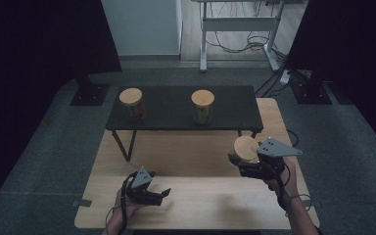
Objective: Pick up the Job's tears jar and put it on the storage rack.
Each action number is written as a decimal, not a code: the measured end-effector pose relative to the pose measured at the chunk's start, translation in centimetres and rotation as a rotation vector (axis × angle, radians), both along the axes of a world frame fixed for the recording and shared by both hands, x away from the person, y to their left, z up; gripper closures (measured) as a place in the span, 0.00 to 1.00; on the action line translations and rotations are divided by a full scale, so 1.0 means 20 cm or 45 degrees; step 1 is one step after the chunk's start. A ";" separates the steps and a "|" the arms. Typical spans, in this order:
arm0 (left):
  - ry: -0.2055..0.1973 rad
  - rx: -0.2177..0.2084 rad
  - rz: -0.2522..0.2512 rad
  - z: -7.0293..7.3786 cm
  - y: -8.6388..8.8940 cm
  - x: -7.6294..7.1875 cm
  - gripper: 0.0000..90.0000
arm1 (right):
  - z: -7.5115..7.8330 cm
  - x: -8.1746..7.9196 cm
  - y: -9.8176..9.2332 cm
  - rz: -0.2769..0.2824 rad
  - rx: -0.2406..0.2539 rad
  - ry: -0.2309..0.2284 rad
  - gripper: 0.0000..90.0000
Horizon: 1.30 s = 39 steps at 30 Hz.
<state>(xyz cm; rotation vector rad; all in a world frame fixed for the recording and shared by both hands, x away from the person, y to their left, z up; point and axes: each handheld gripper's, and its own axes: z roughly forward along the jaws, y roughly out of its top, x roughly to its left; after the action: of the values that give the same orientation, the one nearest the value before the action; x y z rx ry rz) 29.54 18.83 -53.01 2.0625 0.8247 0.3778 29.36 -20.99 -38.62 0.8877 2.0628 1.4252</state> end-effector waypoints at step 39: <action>-0.005 0.010 0.001 0.00 0.01 0.00 0.11 | 0.22 0.21 0.01 0.031 -0.007 0.027 0.27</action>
<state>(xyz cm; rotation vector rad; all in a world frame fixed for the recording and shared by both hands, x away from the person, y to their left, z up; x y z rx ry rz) 29.53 18.97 -52.94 2.0679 0.8230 0.3858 33.48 -20.86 -34.22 0.8818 2.0989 1.4280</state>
